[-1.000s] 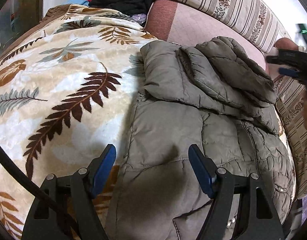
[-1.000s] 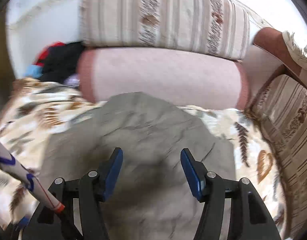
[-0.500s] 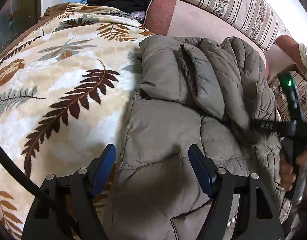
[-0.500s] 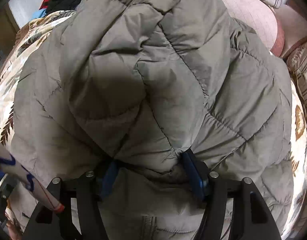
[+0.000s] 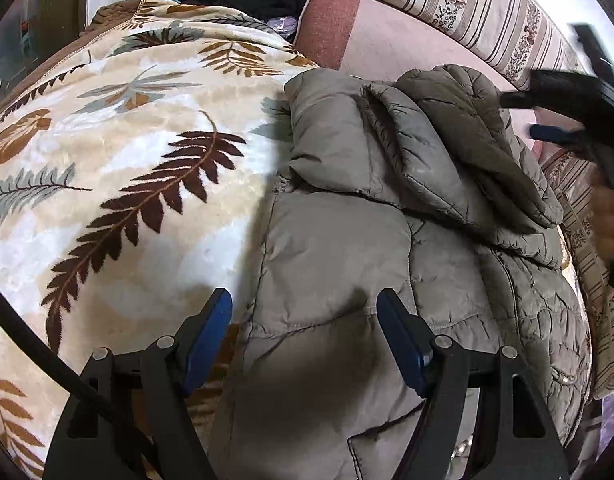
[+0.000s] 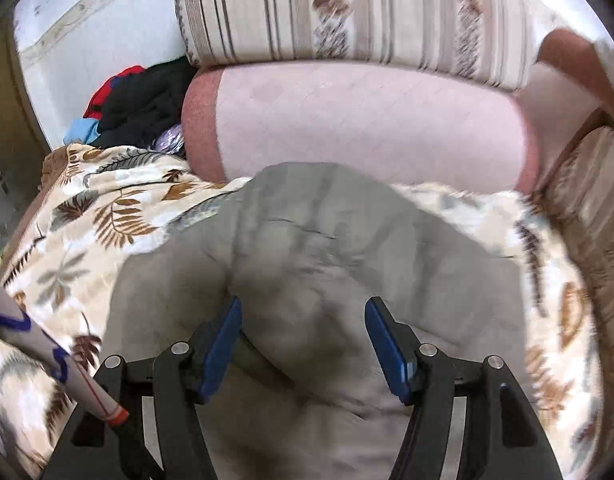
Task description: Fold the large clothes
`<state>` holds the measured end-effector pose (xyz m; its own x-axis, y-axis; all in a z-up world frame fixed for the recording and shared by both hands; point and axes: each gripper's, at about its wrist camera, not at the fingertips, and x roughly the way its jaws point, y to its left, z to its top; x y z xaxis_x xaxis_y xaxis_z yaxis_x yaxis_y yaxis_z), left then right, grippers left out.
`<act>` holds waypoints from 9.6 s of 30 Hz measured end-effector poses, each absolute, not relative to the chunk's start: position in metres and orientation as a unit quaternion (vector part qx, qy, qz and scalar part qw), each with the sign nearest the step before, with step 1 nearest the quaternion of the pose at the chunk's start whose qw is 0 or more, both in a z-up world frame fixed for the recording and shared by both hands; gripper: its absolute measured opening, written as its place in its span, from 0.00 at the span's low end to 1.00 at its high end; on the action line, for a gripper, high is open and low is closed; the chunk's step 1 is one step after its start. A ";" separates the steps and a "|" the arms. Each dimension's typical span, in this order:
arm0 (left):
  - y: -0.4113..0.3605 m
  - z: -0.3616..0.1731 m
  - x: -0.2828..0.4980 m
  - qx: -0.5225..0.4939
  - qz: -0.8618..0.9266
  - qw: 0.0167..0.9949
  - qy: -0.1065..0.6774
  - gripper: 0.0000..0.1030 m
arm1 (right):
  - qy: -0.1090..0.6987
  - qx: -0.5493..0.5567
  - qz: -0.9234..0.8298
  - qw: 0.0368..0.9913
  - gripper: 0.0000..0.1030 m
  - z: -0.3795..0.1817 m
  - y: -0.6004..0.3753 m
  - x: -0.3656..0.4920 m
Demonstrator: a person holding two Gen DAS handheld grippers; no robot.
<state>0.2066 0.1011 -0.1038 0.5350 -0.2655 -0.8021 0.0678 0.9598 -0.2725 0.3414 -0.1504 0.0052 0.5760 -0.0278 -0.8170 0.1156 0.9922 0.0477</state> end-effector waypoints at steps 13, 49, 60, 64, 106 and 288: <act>0.102 -0.106 0.210 -0.104 -0.098 0.867 0.477 0.72 | 0.455 0.042 -0.055 0.888 0.76 -0.026 -0.143 0.334; 0.098 -0.109 0.209 -0.096 -0.094 0.865 0.483 0.72 | 0.465 -0.048 -0.093 0.879 0.78 -0.080 -0.089 0.313; 0.100 -0.099 0.197 -0.097 -0.069 0.882 0.456 0.72 | 0.453 0.017 -0.078 0.888 0.79 -0.032 -0.150 0.244; 0.095 -0.088 0.171 -0.087 -0.035 0.899 0.427 0.72 | 0.430 0.049 -0.108 0.895 0.79 -0.014 -0.201 0.175; -0.013 -0.017 0.042 0.042 -0.064 0.898 0.434 0.72 | 0.408 0.091 -0.148 0.896 0.82 -0.042 -0.336 -0.003; 0.047 0.054 0.295 -0.121 -0.093 0.858 0.490 0.18 | 0.375 0.235 0.060 0.895 0.22 0.058 -0.363 0.198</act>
